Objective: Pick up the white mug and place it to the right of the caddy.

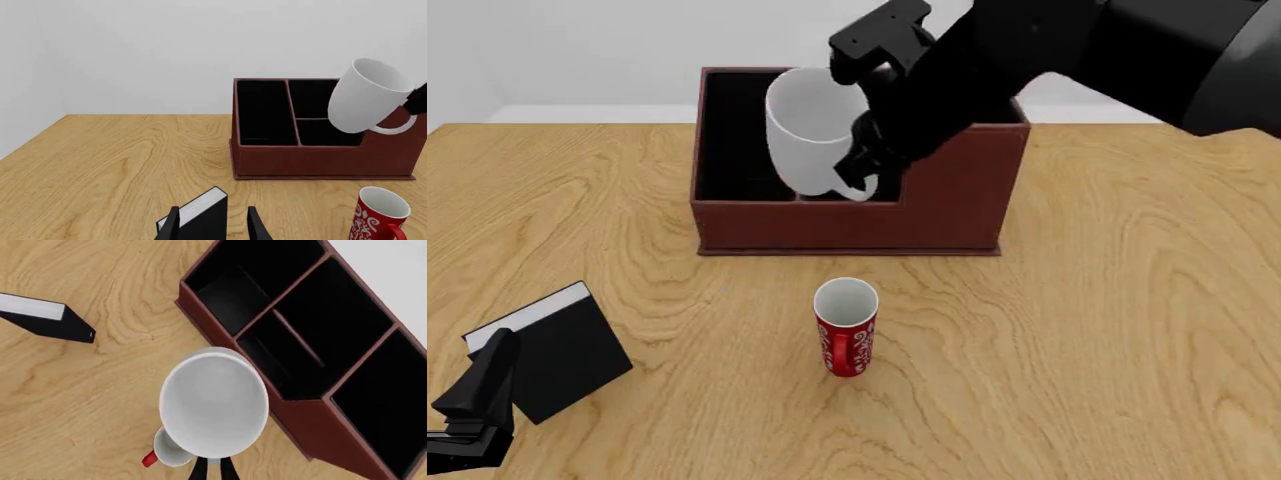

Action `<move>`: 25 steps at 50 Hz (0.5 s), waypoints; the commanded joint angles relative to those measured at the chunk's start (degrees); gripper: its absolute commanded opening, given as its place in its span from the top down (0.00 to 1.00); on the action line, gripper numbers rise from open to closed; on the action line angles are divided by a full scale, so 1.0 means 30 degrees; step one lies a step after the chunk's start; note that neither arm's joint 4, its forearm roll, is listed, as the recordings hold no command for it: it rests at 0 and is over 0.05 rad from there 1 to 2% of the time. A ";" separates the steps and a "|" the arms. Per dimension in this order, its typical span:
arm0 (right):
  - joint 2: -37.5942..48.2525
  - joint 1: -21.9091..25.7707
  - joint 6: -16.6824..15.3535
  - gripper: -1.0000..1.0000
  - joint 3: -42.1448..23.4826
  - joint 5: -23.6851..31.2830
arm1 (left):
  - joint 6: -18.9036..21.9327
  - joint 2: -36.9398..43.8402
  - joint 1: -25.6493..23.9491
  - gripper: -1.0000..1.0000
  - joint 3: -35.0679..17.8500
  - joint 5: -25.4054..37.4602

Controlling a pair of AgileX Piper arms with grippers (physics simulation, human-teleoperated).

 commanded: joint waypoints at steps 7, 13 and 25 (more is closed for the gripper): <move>-0.2336 -0.1363 0.0043 1.00 0.2045 -0.0525 | 0.0000 0.0000 0.0000 0.00 0.0000 0.0000; -0.2856 -0.1843 -0.0051 1.00 0.2604 -0.0599 | 0.0000 0.0000 0.0000 0.00 0.0000 0.0000; -0.4143 -0.3280 -0.0021 1.00 0.4822 -0.1201 | 0.0000 0.0000 0.0000 0.00 0.0000 0.0000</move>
